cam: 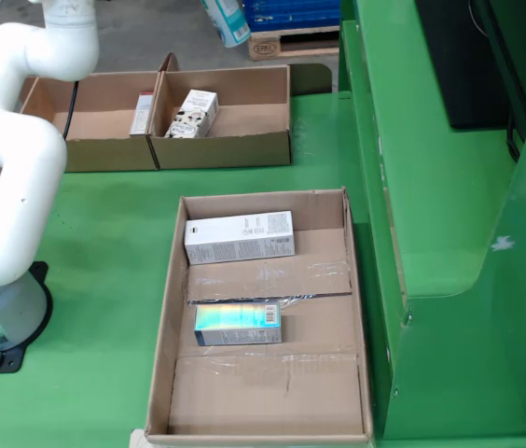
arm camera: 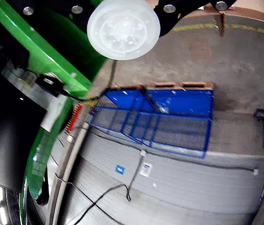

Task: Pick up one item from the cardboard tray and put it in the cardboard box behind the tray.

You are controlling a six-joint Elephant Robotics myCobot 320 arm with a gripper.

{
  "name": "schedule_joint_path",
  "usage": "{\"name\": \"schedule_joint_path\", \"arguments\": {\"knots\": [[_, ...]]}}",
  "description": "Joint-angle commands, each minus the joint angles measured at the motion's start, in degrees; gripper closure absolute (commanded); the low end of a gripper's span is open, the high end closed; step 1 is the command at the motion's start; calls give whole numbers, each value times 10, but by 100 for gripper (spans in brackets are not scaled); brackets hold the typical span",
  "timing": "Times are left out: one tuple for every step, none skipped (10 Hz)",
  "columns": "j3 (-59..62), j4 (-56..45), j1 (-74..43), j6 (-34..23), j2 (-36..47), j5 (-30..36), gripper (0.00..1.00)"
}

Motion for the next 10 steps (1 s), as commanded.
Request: {"name": "schedule_joint_path", "arguments": {"knots": [[15,86,-19,4,-6,358,100],[15,61,-13,6,-3,326,100],[15,22,8,16,6,251,100],[15,22,8,16,6,251,100],[15,-26,36,43,18,138,100],[15,-119,81,132,37,-93,100],[15,-119,81,132,37,-93,100],[15,-140,87,163,36,-142,100],[15,-126,74,163,25,-112,100],[15,-35,16,94,-6,101,100]]}}
